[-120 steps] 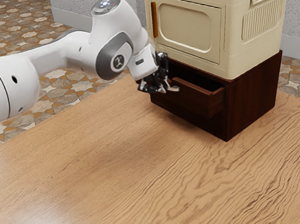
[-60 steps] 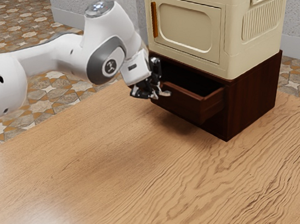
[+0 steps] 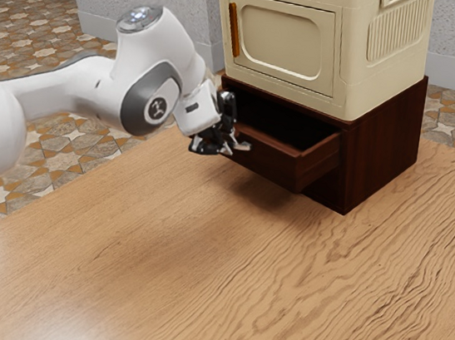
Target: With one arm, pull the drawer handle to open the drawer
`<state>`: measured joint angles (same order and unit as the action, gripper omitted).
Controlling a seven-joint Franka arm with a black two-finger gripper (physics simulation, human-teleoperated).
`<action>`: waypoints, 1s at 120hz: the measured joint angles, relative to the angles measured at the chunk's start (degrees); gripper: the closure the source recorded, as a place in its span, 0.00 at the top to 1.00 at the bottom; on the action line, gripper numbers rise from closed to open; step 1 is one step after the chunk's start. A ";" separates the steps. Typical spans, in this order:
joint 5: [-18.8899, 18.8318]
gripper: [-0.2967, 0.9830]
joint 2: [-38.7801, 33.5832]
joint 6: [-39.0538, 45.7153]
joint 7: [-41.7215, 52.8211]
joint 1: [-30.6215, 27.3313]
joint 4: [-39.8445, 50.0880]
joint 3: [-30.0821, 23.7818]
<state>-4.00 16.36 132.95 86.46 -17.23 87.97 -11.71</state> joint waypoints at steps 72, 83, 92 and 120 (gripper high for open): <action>0.07 0.26 -6.22 2.20 -0.86 -1.02 8.55 0.07; 0.08 0.26 -6.93 2.50 -1.01 -1.04 9.46 0.07; 0.09 0.26 -7.64 2.70 -1.13 -1.04 10.34 0.08; 0.03 0.26 -9.23 3.39 -1.56 -0.76 12.70 0.89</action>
<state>-3.97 7.14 136.34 84.90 -17.99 100.67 -10.81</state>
